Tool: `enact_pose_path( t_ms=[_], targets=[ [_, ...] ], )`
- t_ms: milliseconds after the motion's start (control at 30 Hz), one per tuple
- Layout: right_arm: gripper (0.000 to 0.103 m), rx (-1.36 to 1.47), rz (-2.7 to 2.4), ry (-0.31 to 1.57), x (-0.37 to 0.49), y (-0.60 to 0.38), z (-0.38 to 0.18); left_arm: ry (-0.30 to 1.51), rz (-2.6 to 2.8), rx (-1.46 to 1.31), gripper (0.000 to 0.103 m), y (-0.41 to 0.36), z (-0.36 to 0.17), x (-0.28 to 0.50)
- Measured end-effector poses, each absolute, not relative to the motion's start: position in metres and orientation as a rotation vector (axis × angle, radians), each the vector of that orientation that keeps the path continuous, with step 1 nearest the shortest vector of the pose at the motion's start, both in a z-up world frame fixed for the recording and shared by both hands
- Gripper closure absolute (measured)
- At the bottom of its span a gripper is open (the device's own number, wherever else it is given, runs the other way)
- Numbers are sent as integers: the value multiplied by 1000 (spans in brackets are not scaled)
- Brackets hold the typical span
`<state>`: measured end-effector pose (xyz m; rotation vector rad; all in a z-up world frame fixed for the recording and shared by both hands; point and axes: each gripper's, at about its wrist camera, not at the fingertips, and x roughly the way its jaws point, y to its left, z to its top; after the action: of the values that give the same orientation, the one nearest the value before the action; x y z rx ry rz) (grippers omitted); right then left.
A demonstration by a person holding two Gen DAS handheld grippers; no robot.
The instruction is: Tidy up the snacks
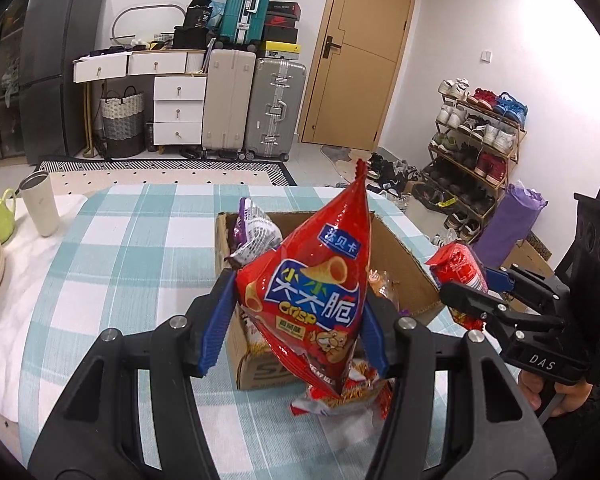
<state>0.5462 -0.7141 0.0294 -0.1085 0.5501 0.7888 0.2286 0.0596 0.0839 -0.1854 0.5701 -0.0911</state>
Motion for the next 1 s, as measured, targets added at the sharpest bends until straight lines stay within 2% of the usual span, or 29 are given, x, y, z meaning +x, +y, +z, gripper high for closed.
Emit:
enact_pose_path(
  t_ms=[1000],
  targets=[
    [57, -142, 805, 586, 592, -677, 22, 645, -56, -71, 49, 44, 44, 308]
  ],
)
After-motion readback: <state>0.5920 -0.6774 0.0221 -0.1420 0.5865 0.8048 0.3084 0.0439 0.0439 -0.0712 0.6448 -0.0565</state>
